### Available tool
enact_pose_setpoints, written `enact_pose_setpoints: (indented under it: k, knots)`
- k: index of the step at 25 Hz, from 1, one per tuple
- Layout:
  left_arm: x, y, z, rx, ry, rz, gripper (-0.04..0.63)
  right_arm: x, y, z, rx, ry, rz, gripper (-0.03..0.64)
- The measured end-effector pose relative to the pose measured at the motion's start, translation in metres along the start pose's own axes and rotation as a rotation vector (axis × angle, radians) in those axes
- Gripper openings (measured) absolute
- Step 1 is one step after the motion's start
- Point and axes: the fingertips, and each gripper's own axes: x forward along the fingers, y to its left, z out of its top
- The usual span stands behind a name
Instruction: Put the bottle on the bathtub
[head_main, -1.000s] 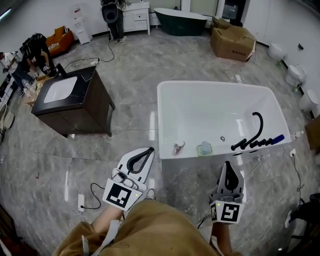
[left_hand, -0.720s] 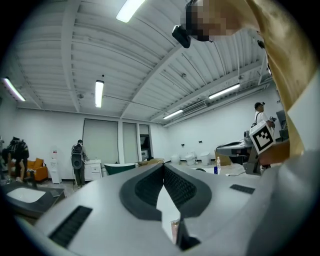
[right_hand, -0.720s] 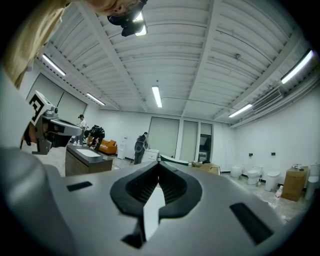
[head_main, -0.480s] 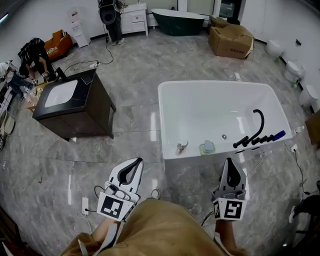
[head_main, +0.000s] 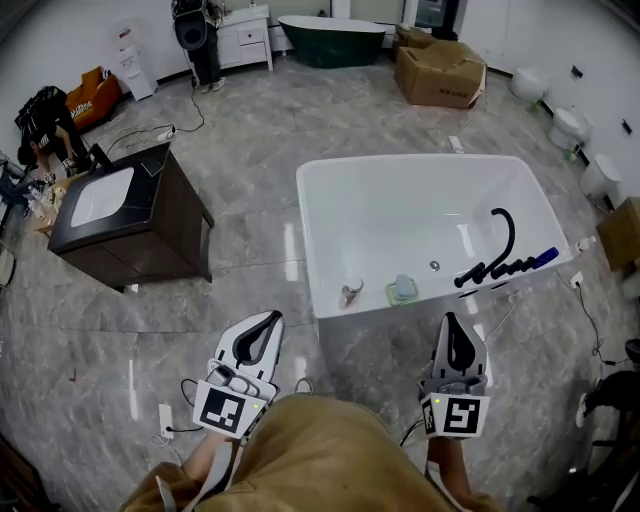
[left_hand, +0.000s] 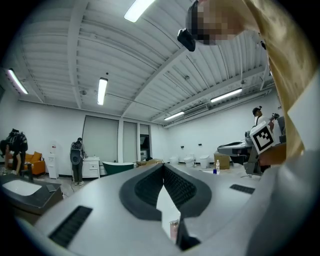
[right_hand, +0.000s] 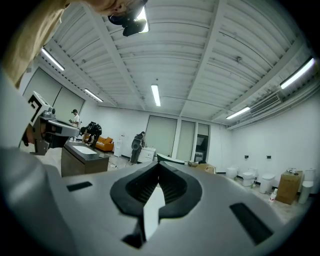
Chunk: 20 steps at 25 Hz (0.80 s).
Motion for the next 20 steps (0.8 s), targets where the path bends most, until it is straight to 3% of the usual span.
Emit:
enact_pose_setpoints:
  k: [6, 20]
  knots:
    - [0.017, -0.002, 0.001, -0.016, -0.017, -0.042, 0.008, -0.004, -0.003, -0.011, 0.008, 0.051, -0.025, 0.006]
    - [0.035, 0.01, 0.015, -0.001, -0.023, -0.097, 0.008, 0.014, 0.006, 0.008, 0.005, 0.037, -0.017, 0.006]
